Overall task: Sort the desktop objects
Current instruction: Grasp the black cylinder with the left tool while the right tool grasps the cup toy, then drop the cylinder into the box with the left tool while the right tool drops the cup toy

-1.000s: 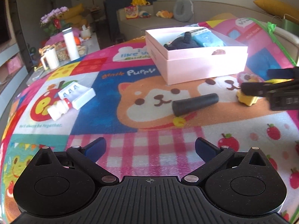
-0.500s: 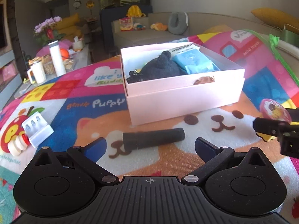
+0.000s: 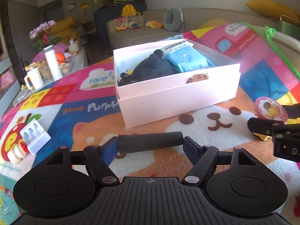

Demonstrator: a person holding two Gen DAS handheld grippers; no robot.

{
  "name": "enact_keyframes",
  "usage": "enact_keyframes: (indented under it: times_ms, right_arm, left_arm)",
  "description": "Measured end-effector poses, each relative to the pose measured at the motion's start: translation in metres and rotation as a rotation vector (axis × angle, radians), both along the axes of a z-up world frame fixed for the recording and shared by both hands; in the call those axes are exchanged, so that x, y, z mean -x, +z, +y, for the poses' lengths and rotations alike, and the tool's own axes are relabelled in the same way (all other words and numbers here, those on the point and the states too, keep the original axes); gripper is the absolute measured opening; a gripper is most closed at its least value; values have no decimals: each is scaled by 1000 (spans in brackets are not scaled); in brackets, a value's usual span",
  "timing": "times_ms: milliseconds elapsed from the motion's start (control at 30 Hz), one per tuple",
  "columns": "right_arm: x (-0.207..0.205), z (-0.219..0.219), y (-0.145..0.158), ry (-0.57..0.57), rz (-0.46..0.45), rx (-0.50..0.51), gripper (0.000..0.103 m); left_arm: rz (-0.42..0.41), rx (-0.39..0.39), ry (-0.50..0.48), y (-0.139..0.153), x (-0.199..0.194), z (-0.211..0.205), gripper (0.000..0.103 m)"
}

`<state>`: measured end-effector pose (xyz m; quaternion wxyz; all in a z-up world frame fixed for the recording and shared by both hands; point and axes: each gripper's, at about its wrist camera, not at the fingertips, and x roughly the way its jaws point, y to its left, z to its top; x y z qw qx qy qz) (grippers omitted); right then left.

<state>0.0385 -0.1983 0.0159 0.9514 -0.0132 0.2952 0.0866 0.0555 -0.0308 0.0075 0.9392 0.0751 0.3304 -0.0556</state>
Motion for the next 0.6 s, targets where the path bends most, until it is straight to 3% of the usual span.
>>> enact_keyframes:
  times_ms: [167, 300, 600]
  right_arm:
    - [7, 11, 2, -15, -13, 79, 56]
    - [25, 19, 12, 30, 30, 67, 56]
    - [77, 35, 69, 61, -31, 92, 55]
  left_arm:
    - [6, 19, -28, 4, 32, 5, 80]
    - [3, 17, -61, 8, 61, 9, 80]
    - [-79, 21, -84, 37, 109, 24, 80]
